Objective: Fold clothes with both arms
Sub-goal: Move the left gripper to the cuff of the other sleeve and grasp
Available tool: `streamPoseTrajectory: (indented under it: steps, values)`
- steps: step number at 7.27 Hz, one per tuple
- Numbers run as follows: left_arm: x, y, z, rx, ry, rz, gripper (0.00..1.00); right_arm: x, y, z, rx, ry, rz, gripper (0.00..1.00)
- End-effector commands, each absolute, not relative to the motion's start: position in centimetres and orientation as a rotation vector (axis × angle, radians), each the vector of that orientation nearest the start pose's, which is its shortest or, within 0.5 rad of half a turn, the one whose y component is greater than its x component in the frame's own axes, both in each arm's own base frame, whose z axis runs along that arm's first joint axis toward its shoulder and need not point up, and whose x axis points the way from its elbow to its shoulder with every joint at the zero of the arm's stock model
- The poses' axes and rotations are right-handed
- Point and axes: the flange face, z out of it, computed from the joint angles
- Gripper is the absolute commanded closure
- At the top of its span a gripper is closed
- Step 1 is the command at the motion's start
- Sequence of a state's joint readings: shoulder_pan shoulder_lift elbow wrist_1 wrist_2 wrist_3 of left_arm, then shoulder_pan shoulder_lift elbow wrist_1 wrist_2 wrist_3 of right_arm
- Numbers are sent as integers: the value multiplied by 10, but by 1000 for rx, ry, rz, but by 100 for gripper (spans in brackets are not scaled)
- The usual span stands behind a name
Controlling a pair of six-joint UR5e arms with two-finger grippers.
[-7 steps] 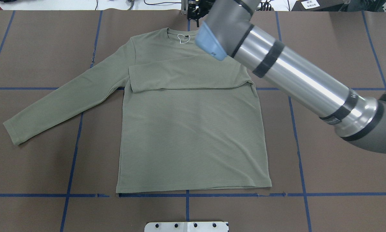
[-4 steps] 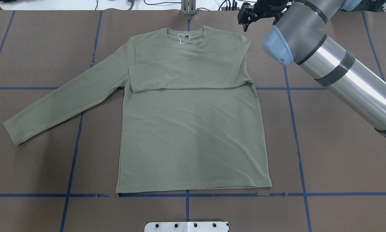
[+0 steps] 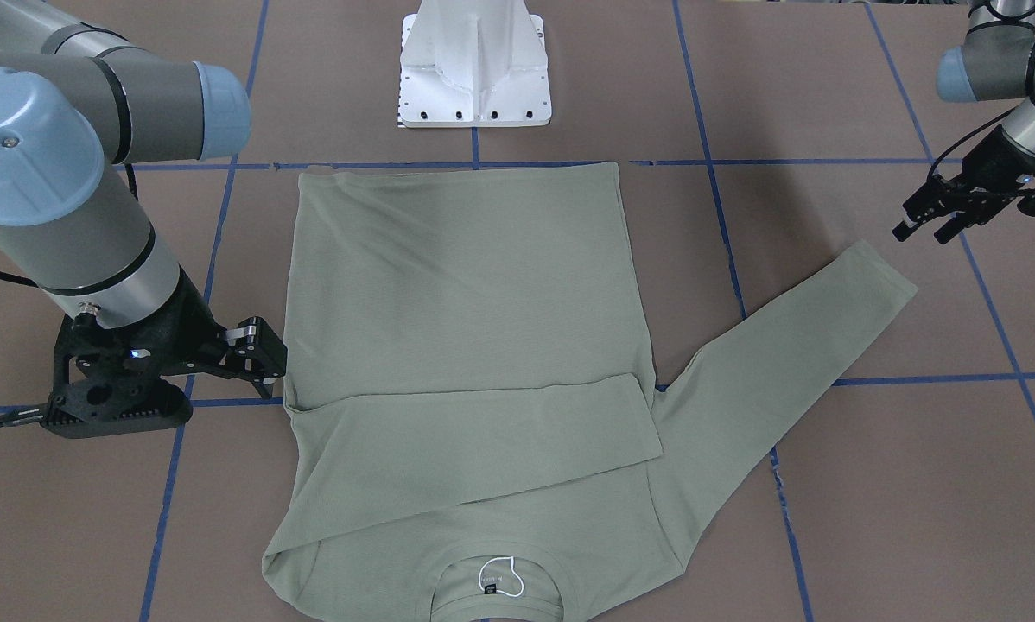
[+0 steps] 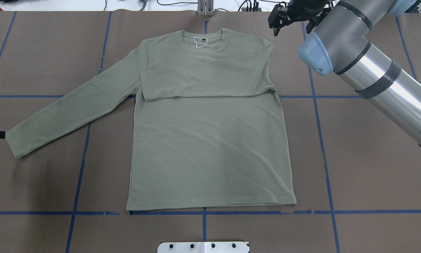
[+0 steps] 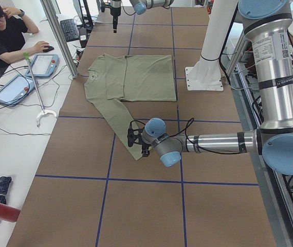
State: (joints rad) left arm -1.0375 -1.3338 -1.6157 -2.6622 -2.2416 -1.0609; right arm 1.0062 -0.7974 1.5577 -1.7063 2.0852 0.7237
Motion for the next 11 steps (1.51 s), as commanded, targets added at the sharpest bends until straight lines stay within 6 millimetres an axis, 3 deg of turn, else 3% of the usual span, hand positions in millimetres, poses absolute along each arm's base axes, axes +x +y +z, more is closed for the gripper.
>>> streamPoseTrajectory:
  steps: [1, 3, 11]
  values:
    - [175, -375, 621, 116, 1057, -116, 12, -308, -643, 208, 194, -767, -8, 1]
    - [190, -370, 623, 126, 1036, -98, 13, -307, -642, 213, 191, -765, -7, 1]
    - [220, -368, 636, 146, 978, -94, 19, -305, -640, 220, 185, -761, -6, 1]
